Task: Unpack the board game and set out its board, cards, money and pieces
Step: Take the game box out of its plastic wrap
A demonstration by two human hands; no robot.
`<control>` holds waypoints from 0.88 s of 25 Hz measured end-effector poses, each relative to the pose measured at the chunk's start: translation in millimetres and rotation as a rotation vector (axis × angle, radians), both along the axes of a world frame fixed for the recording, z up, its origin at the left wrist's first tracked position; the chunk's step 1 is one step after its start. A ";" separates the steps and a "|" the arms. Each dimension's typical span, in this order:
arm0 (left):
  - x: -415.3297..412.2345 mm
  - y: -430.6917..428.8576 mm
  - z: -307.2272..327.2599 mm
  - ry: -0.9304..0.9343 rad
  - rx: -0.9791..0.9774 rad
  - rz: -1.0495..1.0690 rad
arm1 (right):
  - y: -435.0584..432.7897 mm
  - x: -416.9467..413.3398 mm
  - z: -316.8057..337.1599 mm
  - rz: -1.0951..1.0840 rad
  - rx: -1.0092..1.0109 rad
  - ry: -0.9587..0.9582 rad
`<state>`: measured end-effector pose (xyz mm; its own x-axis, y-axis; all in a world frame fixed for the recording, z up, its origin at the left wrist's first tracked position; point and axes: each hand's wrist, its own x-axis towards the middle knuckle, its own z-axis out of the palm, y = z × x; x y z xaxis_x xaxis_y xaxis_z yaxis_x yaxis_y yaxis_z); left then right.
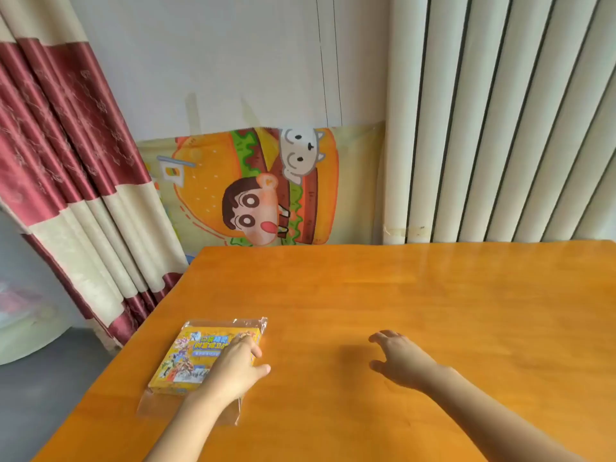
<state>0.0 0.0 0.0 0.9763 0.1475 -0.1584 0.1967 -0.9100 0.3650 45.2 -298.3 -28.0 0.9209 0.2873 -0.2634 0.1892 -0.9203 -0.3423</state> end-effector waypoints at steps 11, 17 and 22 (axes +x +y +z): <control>-1.4 -11.6 -89.9 -0.071 0.314 0.229 | -19.9 -34.9 -88.0 -0.026 -0.073 -0.261; -57.5 -73.0 -86.5 -0.121 0.308 0.122 | -17.5 -89.1 -87.0 -0.038 -0.071 -0.296; -114.7 -134.4 -47.6 -0.023 -0.113 -0.242 | -28.2 -136.0 -85.5 -0.029 0.034 -0.249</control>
<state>-114.7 -134.4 -47.6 0.9846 -0.1084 -0.1375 -0.0317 -0.8827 0.4689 -90.8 -326.5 -113.4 0.9641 0.2648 -0.0183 0.2454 -0.9155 -0.3189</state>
